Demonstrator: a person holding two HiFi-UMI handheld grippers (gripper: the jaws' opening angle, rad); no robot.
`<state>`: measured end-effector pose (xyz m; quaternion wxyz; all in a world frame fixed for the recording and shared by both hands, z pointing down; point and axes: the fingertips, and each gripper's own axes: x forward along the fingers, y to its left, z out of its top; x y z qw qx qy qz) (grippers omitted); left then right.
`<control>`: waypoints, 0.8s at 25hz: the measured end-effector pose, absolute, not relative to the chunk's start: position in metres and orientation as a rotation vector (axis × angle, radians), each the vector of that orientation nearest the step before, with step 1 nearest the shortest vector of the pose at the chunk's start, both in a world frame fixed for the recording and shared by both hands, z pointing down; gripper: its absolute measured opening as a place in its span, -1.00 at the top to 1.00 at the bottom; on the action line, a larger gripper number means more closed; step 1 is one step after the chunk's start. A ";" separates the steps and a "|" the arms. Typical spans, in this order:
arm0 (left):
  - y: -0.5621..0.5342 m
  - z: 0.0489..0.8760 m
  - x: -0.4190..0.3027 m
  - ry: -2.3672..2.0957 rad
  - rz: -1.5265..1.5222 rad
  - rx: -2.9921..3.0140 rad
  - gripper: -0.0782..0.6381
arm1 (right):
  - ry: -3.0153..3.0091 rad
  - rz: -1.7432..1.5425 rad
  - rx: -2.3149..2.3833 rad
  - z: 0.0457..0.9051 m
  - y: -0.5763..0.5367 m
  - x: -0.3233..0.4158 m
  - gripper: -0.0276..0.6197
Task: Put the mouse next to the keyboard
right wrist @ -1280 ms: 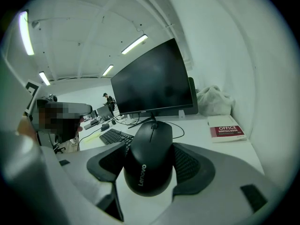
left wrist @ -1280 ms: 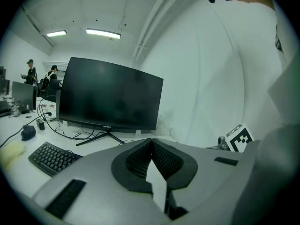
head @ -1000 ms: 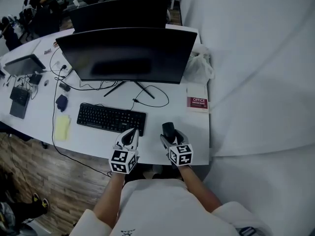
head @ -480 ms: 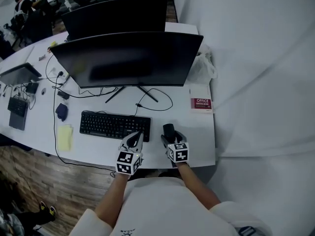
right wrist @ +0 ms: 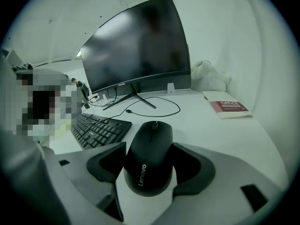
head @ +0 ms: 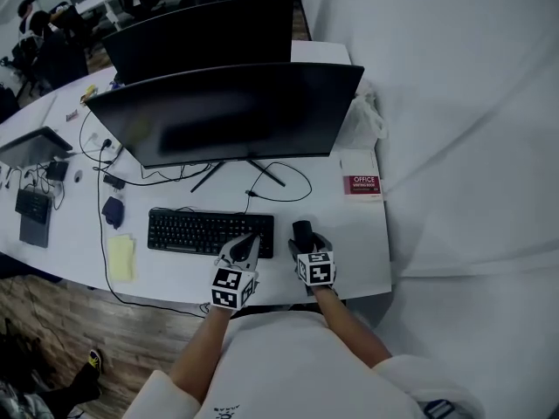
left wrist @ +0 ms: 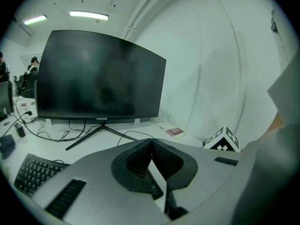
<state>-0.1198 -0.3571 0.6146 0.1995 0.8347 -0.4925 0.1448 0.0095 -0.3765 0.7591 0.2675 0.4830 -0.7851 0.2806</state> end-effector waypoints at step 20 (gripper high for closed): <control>-0.358 0.616 -0.147 -1.374 0.425 2.324 0.76 | -2.023 0.708 1.323 0.780 -0.378 0.003 -0.06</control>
